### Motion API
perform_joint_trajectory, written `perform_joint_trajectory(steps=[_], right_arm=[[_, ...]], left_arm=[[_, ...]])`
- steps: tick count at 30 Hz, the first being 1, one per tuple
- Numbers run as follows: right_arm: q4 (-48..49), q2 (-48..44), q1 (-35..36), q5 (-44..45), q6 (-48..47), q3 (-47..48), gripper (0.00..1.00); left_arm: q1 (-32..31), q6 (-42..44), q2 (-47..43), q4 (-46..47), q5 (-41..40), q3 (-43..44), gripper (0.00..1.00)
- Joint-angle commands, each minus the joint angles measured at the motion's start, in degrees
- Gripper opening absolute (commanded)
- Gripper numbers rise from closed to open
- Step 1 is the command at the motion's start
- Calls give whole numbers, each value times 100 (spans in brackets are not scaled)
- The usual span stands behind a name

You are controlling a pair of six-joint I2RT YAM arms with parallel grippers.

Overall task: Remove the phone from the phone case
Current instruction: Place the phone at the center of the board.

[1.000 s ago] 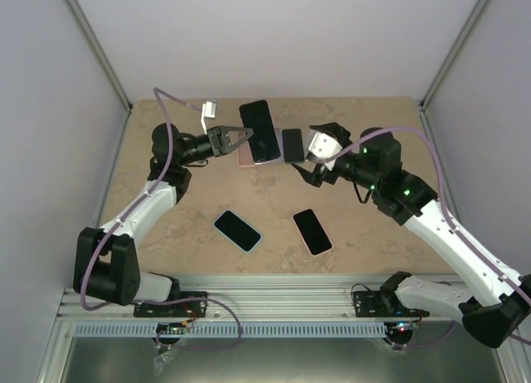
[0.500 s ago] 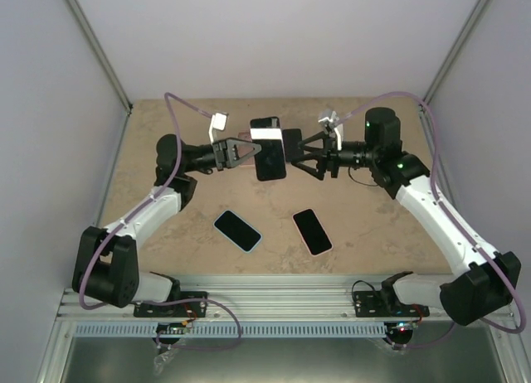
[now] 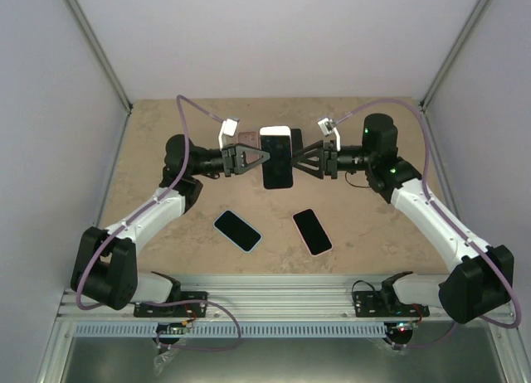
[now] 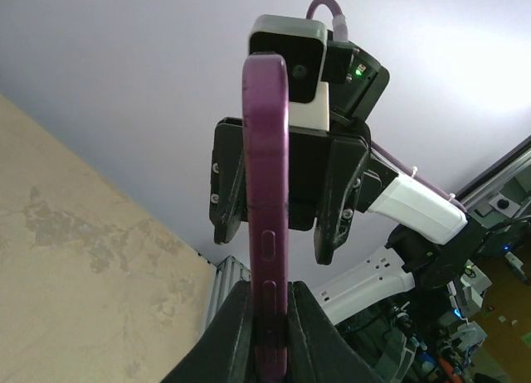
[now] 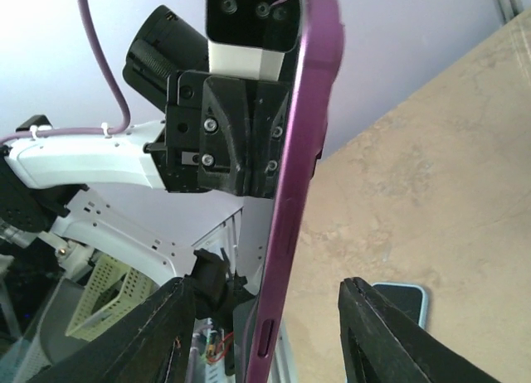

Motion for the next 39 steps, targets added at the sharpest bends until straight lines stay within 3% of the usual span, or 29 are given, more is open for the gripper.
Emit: perform_joint_trajectory(steps=[1,5,12,16,19,22,24,28,31,32,39], right_arm=[[303,86,-23,-114,388,12,46],[594,209,-23,-115,593,30,36],[888,350,-24,-154,1003,10,31],[1014,392,-24,-171,1180,-19,18],[1014,413,-36,-178,1220,3,2],[997,404,-103,-184,1219,11,1],[957,402,-191,-206,1221,24,1],[454,509,-501,-264,928,229,1],[-366,708,-724,-251,269,507,1],[-673,783,-793,-243,-8,615,1],[-2039,1669,-1405,30,-1479,1293,1]], left_arm=[[-99,104,-3,345,-91,203,0],[-111,104,29,320,-138,213,0],[-179,362,24,23,-252,219,0],[-190,432,61,-72,-339,221,0],[-190,825,78,-647,-504,342,0],[-186,1225,88,-1245,-634,469,0],[-184,1310,86,-1393,-678,491,14],[-173,1797,126,-2154,-816,767,70],[-107,2275,119,-2828,-1065,986,94],[-70,2396,120,-2984,-1147,1039,99],[286,2857,207,-3697,-1522,1242,99]])
